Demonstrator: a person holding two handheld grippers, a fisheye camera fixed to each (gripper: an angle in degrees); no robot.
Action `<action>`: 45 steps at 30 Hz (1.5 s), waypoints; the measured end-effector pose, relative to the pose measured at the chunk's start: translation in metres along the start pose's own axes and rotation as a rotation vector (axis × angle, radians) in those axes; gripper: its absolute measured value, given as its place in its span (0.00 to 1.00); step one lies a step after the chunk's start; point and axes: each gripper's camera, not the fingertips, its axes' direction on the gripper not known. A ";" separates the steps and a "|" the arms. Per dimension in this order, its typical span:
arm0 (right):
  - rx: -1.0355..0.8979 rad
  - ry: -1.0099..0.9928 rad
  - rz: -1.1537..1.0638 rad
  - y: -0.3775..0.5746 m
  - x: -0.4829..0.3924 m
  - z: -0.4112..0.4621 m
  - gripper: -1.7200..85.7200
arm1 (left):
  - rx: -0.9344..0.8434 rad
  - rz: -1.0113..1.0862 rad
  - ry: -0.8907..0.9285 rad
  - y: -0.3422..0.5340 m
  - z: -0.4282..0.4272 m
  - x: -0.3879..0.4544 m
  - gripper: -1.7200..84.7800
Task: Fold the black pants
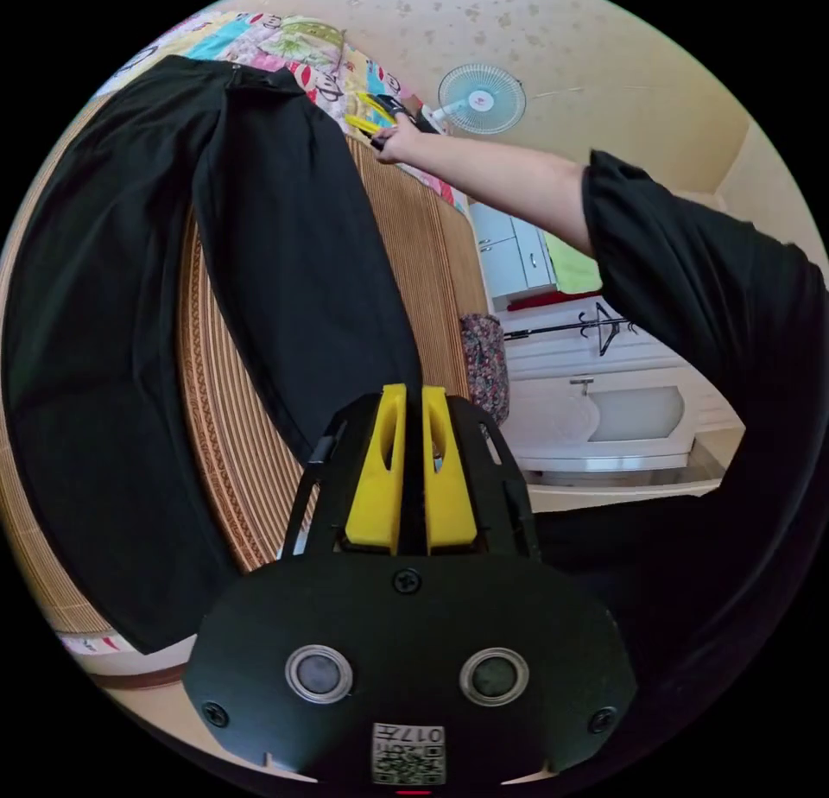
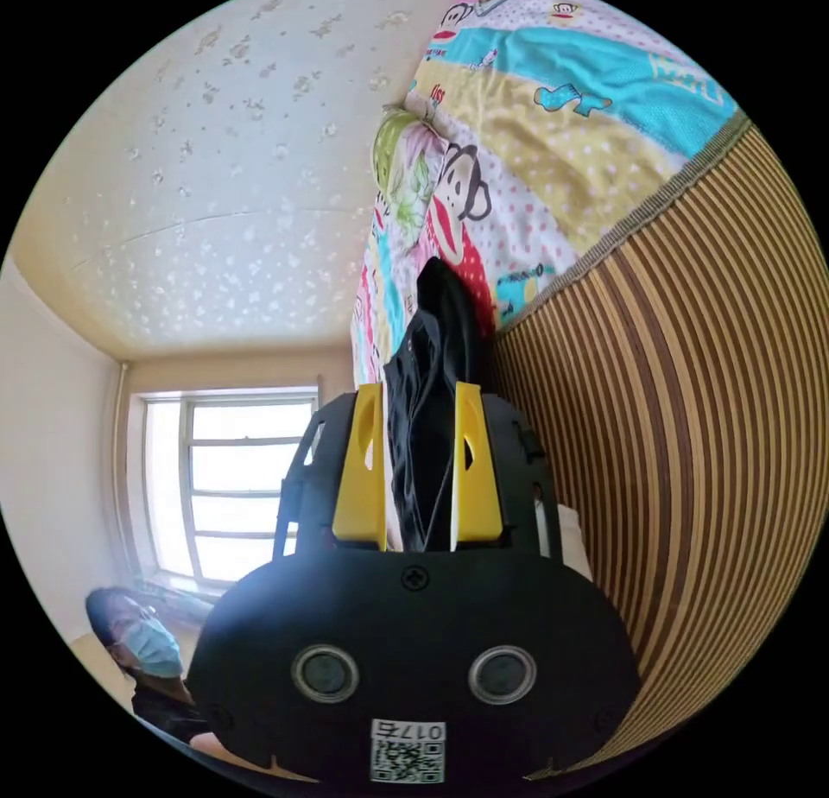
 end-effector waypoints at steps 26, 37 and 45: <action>-0.366 0.306 -0.552 0.125 -0.146 0.395 0.07 | 0.432 -0.482 -0.018 0.180 -0.227 -0.222 0.05; -0.526 0.411 -0.286 0.397 0.064 0.219 0.11 | 0.200 -0.373 -0.055 0.142 -0.225 -0.240 0.02; -0.564 0.574 -0.184 0.555 0.117 0.231 0.11 | -0.057 -0.206 -0.104 0.099 -0.223 -0.226 0.02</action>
